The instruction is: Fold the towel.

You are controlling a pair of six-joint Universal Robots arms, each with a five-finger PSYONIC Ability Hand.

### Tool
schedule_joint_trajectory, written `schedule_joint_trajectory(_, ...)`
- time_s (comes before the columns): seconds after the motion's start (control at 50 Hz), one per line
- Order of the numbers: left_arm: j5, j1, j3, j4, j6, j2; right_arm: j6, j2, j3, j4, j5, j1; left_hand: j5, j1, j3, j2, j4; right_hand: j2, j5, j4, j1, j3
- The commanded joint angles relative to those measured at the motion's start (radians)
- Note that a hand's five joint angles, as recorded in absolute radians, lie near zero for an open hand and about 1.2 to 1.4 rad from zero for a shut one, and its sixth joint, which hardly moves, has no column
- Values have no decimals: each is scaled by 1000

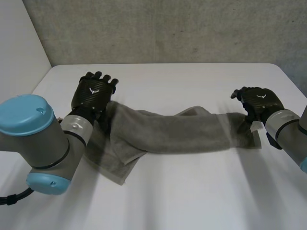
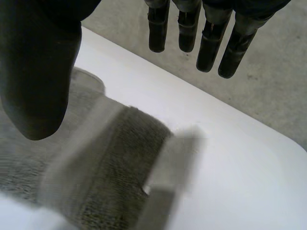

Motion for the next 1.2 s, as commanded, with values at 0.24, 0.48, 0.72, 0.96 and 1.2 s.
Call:
schedule_joint_trajectory(0.24, -2, 20, -297, -116, -102, 350, -270, -241, 325, 1, -124, -3, -77, 59, 73, 64, 62, 81, 117, 88, 74, 81)
schedule_joint_trajectory(0.48, 5, -43, -345, -191, -245, 315, -318, -148, 334, -36, -239, -93, 53, 188, 203, 193, 192, 207, 243, 214, 200, 207)
schedule_joint_trajectory(0.72, -1, -81, -226, -256, -382, 89, -319, -15, 276, -114, -250, -118, 61, 197, 212, 202, 201, 260, 296, 267, 253, 260)
schedule_joint_trajectory(0.96, -5, -81, -94, -247, -407, -53, -319, 64, 208, -154, -248, -133, 41, 177, 191, 182, 180, 269, 305, 276, 262, 269)
schedule_joint_trajectory(1.2, -7, -81, 14, -247, -404, -142, -319, 133, 162, -182, -228, -122, 44, 180, 194, 185, 183, 313, 349, 320, 306, 313)
